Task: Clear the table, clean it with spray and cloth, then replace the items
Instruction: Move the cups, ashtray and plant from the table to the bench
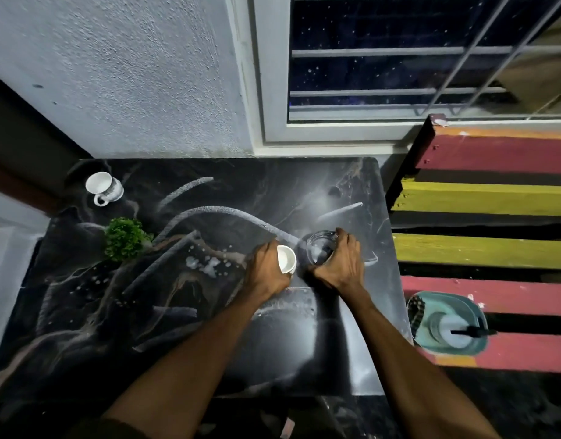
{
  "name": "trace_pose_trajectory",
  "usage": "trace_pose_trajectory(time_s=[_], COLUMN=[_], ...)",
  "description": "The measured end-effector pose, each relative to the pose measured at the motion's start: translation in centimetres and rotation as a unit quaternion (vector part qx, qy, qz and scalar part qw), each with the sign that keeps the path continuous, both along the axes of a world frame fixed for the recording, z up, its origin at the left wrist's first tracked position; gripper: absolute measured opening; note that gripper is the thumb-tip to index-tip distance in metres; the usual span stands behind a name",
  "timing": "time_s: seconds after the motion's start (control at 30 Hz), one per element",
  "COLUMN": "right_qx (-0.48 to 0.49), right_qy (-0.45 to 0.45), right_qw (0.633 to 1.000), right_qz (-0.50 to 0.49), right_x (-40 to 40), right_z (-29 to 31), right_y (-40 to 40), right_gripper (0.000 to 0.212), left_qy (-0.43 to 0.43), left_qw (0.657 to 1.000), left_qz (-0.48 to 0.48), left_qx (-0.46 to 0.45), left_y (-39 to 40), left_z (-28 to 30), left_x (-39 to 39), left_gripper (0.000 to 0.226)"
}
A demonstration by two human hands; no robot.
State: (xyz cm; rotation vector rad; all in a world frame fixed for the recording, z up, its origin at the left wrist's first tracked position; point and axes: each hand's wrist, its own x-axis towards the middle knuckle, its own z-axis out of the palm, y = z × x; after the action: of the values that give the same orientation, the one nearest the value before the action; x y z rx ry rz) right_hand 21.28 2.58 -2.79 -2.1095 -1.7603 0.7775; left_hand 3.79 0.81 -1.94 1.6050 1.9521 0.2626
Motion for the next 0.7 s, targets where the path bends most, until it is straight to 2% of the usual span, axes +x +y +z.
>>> trace_pose_trajectory(time_s=[0.27, 0.43, 0.7], right_qx=[0.006, 0.015, 0.005], right_qy=[-0.038, -0.046, -0.06], right_qw=[0.998, 0.995, 0.988], right_qz=[-0.05, -0.088, -0.14], right_x=[3.1, 6.6, 14.4], right_z=[3.6, 4.7, 4.9], right_y=[-4.8, -5.8, -6.3], right_gripper=[0.1, 0.109, 0.108], left_qy=[-0.026, -0.067, -0.063], left_qw=[0.998, 0.992, 0.986], left_qz=[-0.063, -0.096, -0.142], left_qx=[0.009, 0.042, 0.056], left_y=[-2.3, -1.4, 0.1], left_z=[2.5, 4.4, 4.7], left_x=[3.2, 6.6, 14.1], left_gripper=[0.067, 0.065, 0.066])
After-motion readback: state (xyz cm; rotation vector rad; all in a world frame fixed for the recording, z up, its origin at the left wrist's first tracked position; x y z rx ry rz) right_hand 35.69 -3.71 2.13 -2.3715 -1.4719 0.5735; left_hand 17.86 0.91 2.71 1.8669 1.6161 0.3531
